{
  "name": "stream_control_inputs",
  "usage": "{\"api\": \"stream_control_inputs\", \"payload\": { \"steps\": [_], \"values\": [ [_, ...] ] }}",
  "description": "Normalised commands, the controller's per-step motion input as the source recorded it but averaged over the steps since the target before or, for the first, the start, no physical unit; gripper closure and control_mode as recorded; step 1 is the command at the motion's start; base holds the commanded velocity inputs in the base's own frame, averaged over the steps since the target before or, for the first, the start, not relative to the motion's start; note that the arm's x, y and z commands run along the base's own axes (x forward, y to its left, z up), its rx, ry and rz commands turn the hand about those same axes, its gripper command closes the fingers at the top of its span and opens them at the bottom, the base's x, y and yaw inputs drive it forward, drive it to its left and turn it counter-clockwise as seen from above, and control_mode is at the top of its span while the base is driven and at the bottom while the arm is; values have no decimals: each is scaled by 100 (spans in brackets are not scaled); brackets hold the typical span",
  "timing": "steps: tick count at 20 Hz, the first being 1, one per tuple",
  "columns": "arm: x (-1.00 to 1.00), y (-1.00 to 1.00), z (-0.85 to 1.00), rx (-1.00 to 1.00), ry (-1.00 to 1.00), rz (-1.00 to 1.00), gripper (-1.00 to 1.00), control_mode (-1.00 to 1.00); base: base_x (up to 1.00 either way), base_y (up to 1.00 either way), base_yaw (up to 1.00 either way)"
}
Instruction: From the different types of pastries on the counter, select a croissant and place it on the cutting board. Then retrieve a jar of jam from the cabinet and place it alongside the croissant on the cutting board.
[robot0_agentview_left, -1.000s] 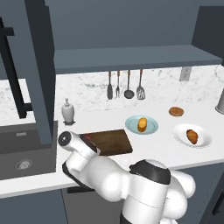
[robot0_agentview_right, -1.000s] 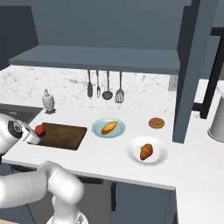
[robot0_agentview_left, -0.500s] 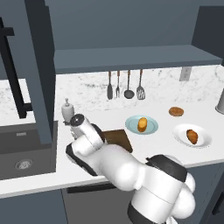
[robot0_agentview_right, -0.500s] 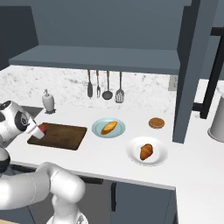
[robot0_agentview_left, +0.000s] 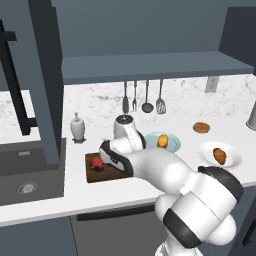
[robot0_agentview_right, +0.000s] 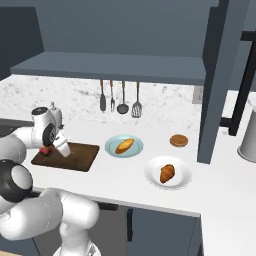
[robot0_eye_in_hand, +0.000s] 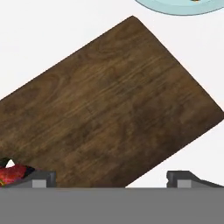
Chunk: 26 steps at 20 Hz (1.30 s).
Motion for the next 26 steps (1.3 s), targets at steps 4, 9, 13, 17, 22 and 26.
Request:
{"api": "stream_control_inputs", "payload": {
  "steps": [4,9,13,17,22,26],
  "values": [
    [36,-96,13,6,18,21,-100,-100,0,0,0],
    [20,-100,27,0,21,32,-100,-100,0,0,0],
    [13,-92,21,6,25,32,-100,-100,0,0,0],
    [2,-15,-3,2,2,3,-100,-100,0,0,0],
    [4,-96,37,6,1,8,-100,-100,0,0,0],
    [-11,-100,34,10,0,4,-100,-100,0,0,0]
  ]
}}
